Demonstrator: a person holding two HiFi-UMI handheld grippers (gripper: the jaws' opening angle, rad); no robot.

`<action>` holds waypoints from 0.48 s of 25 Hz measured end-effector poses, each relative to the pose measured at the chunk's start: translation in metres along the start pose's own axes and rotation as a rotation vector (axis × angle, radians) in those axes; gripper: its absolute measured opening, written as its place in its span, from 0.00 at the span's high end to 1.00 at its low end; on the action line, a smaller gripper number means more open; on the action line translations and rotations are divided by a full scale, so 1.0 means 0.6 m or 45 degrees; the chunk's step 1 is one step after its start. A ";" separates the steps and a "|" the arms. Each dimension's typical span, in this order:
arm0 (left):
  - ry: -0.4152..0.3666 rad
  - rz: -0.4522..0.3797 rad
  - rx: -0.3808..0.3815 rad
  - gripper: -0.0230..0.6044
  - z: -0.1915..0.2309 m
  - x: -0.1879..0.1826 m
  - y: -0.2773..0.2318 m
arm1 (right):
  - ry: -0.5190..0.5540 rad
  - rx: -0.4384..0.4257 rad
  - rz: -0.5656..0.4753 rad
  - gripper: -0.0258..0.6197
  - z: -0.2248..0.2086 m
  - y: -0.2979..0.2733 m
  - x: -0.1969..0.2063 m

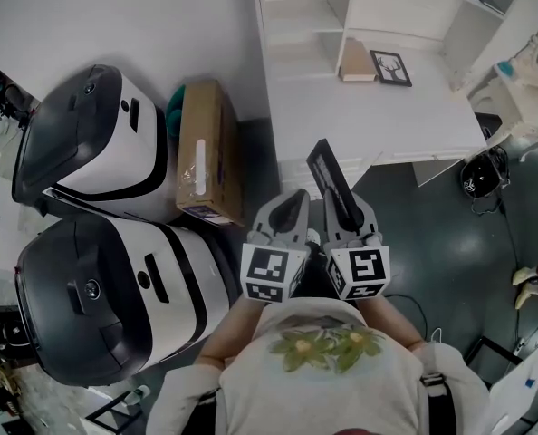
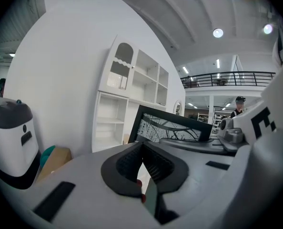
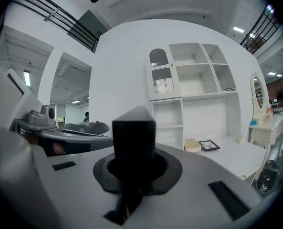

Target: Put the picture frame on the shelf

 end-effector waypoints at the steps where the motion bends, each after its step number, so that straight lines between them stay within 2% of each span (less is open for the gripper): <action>1: -0.002 0.004 0.003 0.92 0.003 -0.002 -0.009 | -0.002 -0.003 0.004 0.91 -0.004 -0.008 0.000; 12: 0.010 0.044 -0.020 0.92 0.058 -0.059 -0.120 | -0.037 -0.028 0.011 0.91 -0.083 -0.125 -0.047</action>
Point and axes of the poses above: the fingertips, and each gripper's own axes: y backward along the fingers, z to its left, x out of its underside, the point moved 9 cm from there along y, backward along the fingers, and after that the axes turned 15 degrees about z, right-handed, at the moved point
